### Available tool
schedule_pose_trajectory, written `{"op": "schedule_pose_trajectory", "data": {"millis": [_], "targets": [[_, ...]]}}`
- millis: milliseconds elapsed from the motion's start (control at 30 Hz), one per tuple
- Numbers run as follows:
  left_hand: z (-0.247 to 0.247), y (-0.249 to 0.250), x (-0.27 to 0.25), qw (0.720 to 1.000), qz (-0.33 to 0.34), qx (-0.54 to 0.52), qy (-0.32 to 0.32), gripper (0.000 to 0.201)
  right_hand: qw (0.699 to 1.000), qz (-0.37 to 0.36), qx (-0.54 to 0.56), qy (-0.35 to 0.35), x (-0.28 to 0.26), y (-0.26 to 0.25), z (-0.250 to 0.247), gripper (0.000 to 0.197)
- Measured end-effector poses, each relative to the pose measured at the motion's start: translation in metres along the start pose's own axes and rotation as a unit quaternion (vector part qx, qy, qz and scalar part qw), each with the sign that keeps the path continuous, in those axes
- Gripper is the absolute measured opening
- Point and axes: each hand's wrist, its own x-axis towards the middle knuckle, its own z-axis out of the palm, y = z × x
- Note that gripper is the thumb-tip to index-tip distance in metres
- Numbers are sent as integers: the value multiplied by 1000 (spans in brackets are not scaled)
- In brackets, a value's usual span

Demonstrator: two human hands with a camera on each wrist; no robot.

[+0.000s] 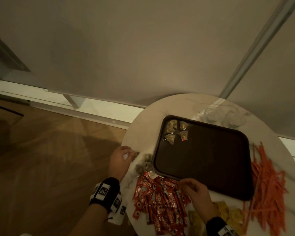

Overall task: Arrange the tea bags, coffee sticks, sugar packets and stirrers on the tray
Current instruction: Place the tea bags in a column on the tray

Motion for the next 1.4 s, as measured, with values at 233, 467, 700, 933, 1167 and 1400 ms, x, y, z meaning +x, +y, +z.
{"op": "schedule_pose_trajectory", "data": {"millis": [233, 467, 700, 933, 1167, 1400], "targets": [[-5, 76, -63, 984, 2, -163, -68, 7, 998, -33, 23, -57, -6, -30, 20, 44], [21, 105, -100, 965, 10, -194, -175, 11, 984, -62, 81, -145, -24, -52, 32, 30], [14, 107, -94, 953, -31, -244, -178, 11, 974, -6, 149, -171, -35, -46, 23, 19], [6, 94, -91, 925, -83, -322, -185, 3, 968, 64, 197, -143, -39, -41, 9, 16], [12, 96, -96, 914, -68, -362, -171, 7, 955, 110, 252, -107, -36, -34, 0, 17], [26, 103, -110, 938, 53, -282, -194, 13, 925, 120, 343, -108, -36, -45, 1, 21]]}}
